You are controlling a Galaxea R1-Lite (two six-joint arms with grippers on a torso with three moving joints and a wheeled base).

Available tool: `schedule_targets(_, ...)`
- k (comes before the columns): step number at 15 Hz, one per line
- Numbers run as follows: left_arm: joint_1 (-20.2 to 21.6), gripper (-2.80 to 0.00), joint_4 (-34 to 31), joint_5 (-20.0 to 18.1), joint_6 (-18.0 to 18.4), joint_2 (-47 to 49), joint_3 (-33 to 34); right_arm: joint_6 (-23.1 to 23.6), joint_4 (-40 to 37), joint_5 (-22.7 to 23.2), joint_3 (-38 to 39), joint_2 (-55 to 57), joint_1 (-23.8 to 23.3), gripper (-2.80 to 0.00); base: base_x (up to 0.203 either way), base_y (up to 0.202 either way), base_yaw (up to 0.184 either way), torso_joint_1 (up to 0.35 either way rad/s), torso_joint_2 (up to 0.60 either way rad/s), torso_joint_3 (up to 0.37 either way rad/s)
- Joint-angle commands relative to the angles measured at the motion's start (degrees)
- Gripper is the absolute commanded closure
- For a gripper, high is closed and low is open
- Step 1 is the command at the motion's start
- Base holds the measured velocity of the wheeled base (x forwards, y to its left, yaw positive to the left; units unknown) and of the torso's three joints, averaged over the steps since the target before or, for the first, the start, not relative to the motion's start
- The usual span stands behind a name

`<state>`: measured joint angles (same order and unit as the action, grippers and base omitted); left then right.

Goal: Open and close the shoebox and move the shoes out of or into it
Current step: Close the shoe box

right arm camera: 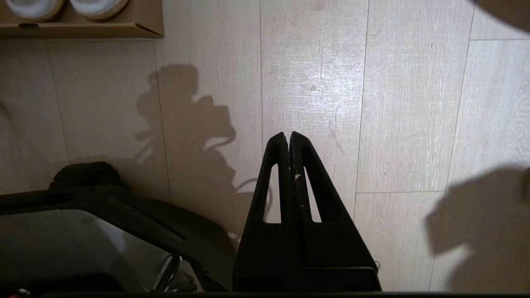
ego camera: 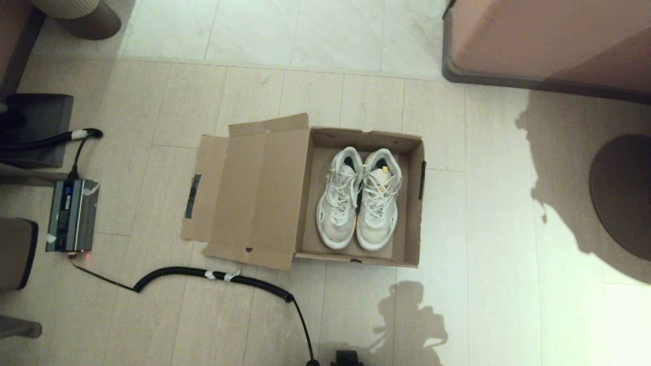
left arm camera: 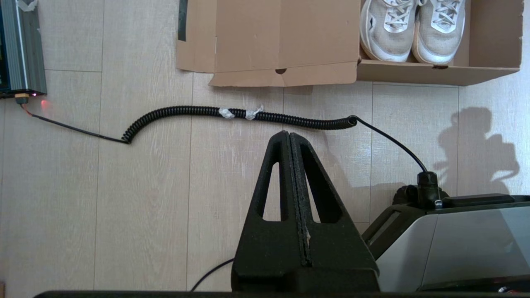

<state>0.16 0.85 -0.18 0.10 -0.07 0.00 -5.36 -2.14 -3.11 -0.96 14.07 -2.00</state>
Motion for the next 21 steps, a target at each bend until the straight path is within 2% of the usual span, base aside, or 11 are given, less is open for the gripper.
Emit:
schedule_targets(1, 0.0, 0.0, 0.0, 0.0, 0.0, 0.1, 0.4, 0.2, 0.0, 0.1, 0.0, -2.7, 0.3, 0.0, 0.0, 0.0, 0.0, 0.0, 0.0, 0.0)
schedule_targets(3, 0.0, 0.0, 0.0, 0.0, 0.0, 0.1, 0.3, 1.7, -0.1, 0.3, 0.0, -4.2, 0.9, 0.0, 0.0, 0.0, 0.0, 0.0, 0.0, 0.0)
schedule_targets(5, 0.0, 0.0, 0.0, 0.0, 0.0, 0.1, 0.4, 1.4, 0.0, 0.3, 0.1, -6.2, 1.1, 0.0, 0.0, 0.0, 0.0, 0.0, 0.0, 0.0)
schedule_targets(8, 0.0, 0.0, 0.0, 0.0, 0.0, 0.1, 0.4, 1.4, 0.2, 0.3, 0.2, -14.0, 1.4, 0.0, 0.0, 0.0, 0.0, 0.0, 0.0, 0.0)
schedule_targets(11, 0.0, 0.0, 0.0, 0.0, 0.0, 0.1, 0.4, -0.5, 4.8, 0.1, 1.7, -14.0, 1.6, 0.0, 0.0, 0.0, 0.0, 0.0, 0.0, 0.0)
schedule_targets(21, 0.0, 0.0, -0.1, 0.0, 0.3, 0.1, 0.3, -0.6, 4.9, 0.1, 1.8, -14.0, 1.6, 0.0, 0.0, 0.0, 0.0, 0.0, 0.0, 0.0)
